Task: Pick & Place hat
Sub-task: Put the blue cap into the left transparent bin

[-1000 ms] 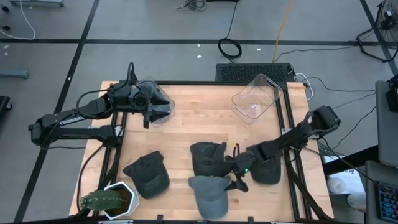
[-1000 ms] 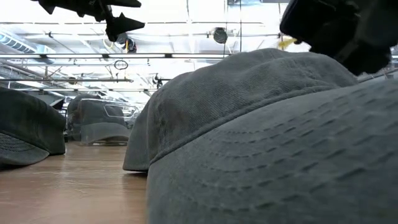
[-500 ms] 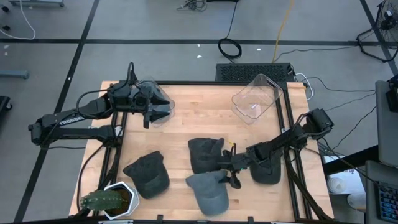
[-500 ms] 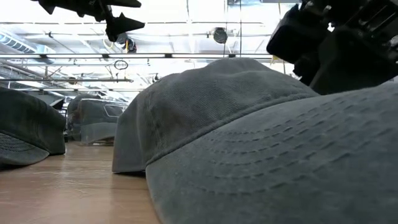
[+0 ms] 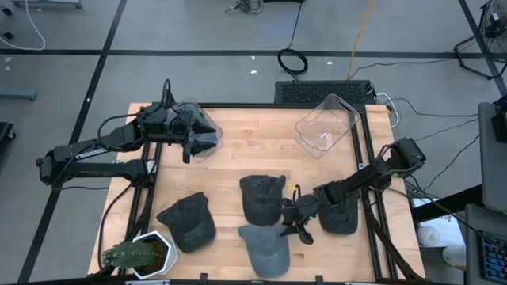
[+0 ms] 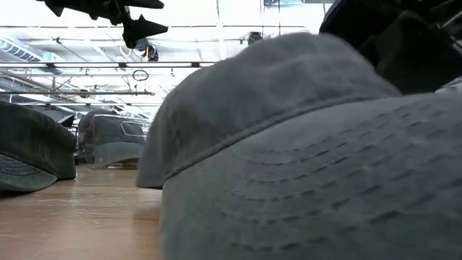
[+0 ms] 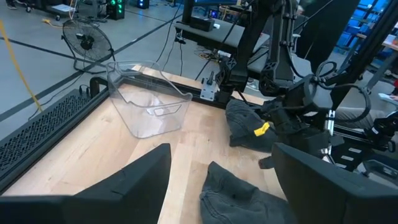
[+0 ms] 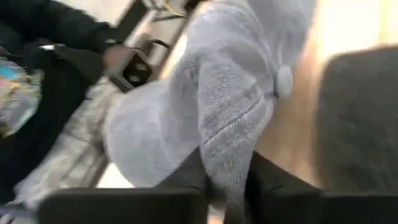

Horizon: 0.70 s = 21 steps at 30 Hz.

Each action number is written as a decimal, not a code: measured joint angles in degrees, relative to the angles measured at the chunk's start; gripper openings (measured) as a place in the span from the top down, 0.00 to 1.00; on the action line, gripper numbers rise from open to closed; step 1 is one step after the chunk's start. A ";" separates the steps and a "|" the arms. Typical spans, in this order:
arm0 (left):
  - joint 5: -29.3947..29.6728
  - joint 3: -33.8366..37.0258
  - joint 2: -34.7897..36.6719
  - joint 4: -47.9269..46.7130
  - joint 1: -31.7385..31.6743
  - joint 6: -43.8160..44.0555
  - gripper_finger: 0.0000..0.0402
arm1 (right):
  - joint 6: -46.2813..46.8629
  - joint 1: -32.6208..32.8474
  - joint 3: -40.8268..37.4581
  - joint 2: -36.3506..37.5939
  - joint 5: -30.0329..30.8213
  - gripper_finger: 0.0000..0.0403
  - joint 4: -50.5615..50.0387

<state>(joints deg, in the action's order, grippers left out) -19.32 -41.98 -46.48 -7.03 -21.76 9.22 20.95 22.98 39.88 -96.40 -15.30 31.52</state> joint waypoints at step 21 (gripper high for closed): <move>-0.01 0.00 0.00 0.00 0.00 -0.01 0.29 | -14.64 -0.96 -0.04 16.45 -1.62 1.00 -0.45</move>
<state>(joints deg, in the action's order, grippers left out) -19.33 -41.98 -46.48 -7.03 -21.76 9.21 6.31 22.02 39.83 -79.95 -16.91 31.07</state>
